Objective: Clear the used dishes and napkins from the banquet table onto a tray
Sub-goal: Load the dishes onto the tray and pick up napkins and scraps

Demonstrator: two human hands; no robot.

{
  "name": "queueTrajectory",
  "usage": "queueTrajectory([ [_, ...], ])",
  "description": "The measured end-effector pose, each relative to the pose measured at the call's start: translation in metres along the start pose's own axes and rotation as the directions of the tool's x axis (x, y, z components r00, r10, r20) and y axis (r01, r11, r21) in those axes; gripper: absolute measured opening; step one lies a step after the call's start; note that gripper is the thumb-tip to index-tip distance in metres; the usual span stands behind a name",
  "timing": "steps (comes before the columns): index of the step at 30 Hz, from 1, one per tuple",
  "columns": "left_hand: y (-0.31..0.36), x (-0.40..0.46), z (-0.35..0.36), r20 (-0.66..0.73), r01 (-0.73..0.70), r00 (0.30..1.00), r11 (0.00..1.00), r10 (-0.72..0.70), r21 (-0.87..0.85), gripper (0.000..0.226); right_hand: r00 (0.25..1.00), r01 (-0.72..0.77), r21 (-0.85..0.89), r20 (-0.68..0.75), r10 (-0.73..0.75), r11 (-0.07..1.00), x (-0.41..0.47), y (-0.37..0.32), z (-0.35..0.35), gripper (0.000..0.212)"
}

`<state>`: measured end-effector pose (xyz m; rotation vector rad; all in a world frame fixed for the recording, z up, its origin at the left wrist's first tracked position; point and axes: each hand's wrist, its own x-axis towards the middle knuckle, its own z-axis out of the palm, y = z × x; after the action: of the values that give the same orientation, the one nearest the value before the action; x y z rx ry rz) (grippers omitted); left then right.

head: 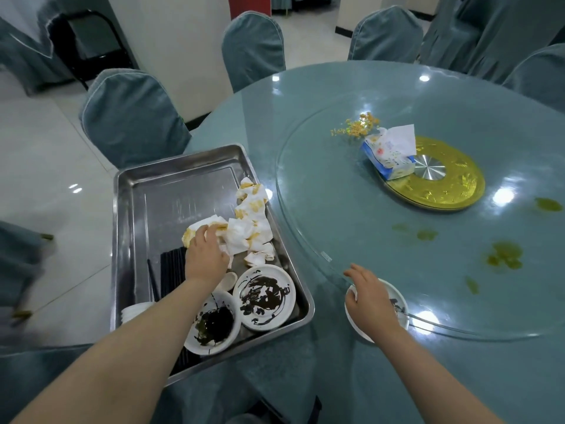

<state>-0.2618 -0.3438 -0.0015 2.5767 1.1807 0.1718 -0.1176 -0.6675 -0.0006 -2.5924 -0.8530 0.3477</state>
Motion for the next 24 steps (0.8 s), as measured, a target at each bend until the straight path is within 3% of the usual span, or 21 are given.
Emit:
queueTrajectory([
  [4,-0.019,0.005,-0.004,0.027,0.184,0.983,0.981,-0.183,-0.065,0.056,0.990,-0.022,-0.125,0.136,0.039,0.992,0.004,0.008,0.002,0.054],
  [8,-0.030,0.015,-0.010,0.039,0.191,0.981,0.978,-0.189,-0.082,0.052,0.984,0.005,-0.239,0.177,0.039,0.971,0.002,0.016,-0.002,0.058],
  [13,-0.027,0.024,-0.014,0.022,0.229,0.973,0.951,-0.229,-0.210,0.040,0.991,-0.056,-0.276,0.104,0.088,0.959,-0.006,0.019,-0.003,0.056],
  [16,-0.026,0.029,-0.016,0.076,0.231,0.972,0.955,-0.221,-0.186,0.040,0.992,-0.103,-0.287,0.045,0.121,0.952,-0.012,0.022,-0.007,0.049],
  [20,-0.028,0.027,-0.015,0.027,0.142,0.990,0.982,-0.140,-0.124,0.042,0.981,-0.192,-0.221,-0.084,0.178,0.956,-0.013,0.022,-0.015,0.033],
  [24,-0.027,0.019,-0.013,-0.040,0.051,0.998,0.987,-0.058,-0.152,0.034,0.982,-0.159,-0.136,-0.127,0.142,0.978,-0.018,0.019,-0.010,0.029],
])
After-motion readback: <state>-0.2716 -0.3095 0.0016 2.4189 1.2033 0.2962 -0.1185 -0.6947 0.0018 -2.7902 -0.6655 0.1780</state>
